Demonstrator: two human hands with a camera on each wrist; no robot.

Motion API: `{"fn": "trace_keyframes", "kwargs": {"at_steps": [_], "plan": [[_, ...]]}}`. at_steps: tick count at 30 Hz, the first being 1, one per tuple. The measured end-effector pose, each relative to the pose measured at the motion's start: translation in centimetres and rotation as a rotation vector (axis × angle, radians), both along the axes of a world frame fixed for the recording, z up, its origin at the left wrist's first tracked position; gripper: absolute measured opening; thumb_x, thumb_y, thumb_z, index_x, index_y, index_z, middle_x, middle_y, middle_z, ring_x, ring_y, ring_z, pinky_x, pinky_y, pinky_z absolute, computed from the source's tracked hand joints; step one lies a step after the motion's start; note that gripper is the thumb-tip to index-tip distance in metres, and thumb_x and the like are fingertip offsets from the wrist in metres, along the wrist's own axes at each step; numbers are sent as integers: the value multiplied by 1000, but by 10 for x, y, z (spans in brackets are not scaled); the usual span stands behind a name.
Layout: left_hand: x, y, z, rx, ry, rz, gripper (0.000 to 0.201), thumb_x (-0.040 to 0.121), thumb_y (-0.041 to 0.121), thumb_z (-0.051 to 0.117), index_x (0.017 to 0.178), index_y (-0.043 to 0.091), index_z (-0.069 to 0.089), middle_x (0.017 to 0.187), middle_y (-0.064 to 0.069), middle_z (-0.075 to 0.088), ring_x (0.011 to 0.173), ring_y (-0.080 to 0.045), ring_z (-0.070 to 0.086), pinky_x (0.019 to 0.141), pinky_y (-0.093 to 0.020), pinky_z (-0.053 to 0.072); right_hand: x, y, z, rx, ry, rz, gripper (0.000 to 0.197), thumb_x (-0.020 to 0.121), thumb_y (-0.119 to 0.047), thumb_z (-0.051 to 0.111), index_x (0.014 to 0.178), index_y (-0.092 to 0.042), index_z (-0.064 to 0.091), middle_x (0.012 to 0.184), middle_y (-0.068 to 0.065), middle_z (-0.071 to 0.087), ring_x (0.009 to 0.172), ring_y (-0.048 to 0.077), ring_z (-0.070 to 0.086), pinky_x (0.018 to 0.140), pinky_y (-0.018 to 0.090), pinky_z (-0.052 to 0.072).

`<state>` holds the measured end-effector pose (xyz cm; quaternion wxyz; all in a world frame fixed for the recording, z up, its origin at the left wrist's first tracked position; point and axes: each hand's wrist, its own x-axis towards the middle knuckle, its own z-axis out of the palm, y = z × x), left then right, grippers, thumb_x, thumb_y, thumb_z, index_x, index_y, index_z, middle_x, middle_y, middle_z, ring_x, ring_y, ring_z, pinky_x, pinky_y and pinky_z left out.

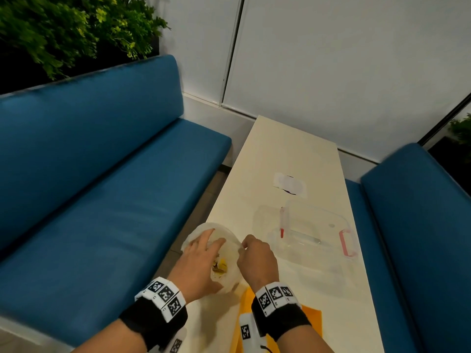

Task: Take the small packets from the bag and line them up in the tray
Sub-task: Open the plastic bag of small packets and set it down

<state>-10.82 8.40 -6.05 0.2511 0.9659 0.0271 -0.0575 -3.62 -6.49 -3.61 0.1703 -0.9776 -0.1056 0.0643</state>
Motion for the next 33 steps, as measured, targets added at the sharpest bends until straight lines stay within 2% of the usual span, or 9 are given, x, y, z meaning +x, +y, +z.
{"fn": "trace_keyframes", "kwargs": {"at_steps": [6, 11, 13, 16, 19, 21, 23, 29, 33], "plan": [[-10, -5, 0, 45, -79, 43, 87, 83, 64, 66, 153, 41, 18, 163, 7, -1, 150, -24, 23, 123, -40, 22, 10, -8, 20, 243, -59, -117, 19, 95, -12, 51, 98, -15, 69, 89, 6, 73, 79, 23, 66, 66, 26, 48], [-15, -15, 1, 101, -28, 50, 71, 86, 67, 56, 146, 36, 36, 164, 8, 7, 143, -22, 33, 121, -44, 26, 3, -13, 13, 257, 17, -95, 23, 95, -10, 49, 98, -16, 71, 87, 4, 73, 77, 21, 67, 67, 29, 54], [-12, -20, 7, 58, -69, 56, 50, 92, 56, 58, 136, 34, 51, 149, 10, 28, 128, -17, 45, 111, -37, 37, 3, -17, 13, 266, 23, -113, 21, 95, -10, 50, 100, -16, 70, 89, 4, 73, 77, 20, 66, 65, 25, 51], [-3, -24, 17, 4, -138, 81, 25, 101, 40, 52, 120, 29, 64, 118, 12, 47, 94, -12, 58, 81, -26, 51, 3, -20, 19, 295, 17, -123, 15, 96, -12, 52, 103, -19, 63, 89, 3, 71, 74, 18, 66, 57, 19, 44], [15, -28, 10, -11, -31, 31, 31, 101, 33, 55, 131, 29, 61, 126, 10, 55, 105, -17, 62, 93, -34, 53, 2, -18, 24, 285, 37, -89, 10, 95, -11, 51, 97, -20, 56, 85, 2, 67, 71, 18, 64, 51, 18, 38], [31, -30, 0, -3, 61, -35, 48, 97, 30, 61, 143, 28, 50, 143, 6, 47, 125, -20, 55, 105, -39, 49, 1, -16, 24, 274, 52, -66, 11, 95, -10, 49, 92, -20, 54, 82, 2, 66, 69, 18, 62, 51, 18, 36], [46, -28, -5, 44, 144, -114, 62, 91, 27, 65, 148, 27, 40, 147, 0, 43, 136, -23, 46, 112, -43, 44, 1, -13, 24, 266, 61, -50, 11, 94, -10, 49, 90, -20, 53, 80, 2, 65, 68, 17, 61, 50, 19, 36], [76, -30, 3, 348, 279, -333, 53, 87, 24, 68, 136, 20, 49, 138, -4, 54, 131, -26, 49, 113, -45, 39, -1, -11, 27, 240, 84, -31, 7, 95, -14, 51, 91, -19, 53, 81, 4, 65, 65, 18, 58, 49, 20, 33], [87, -32, 1, 325, 331, -309, 32, 91, 23, 66, 120, 21, 52, 99, 0, 61, 90, -23, 59, 84, -38, 54, 0, -15, 30, 245, 95, -52, 11, 94, -11, 49, 86, -19, 51, 77, 1, 63, 63, 16, 56, 50, 21, 34]]}}
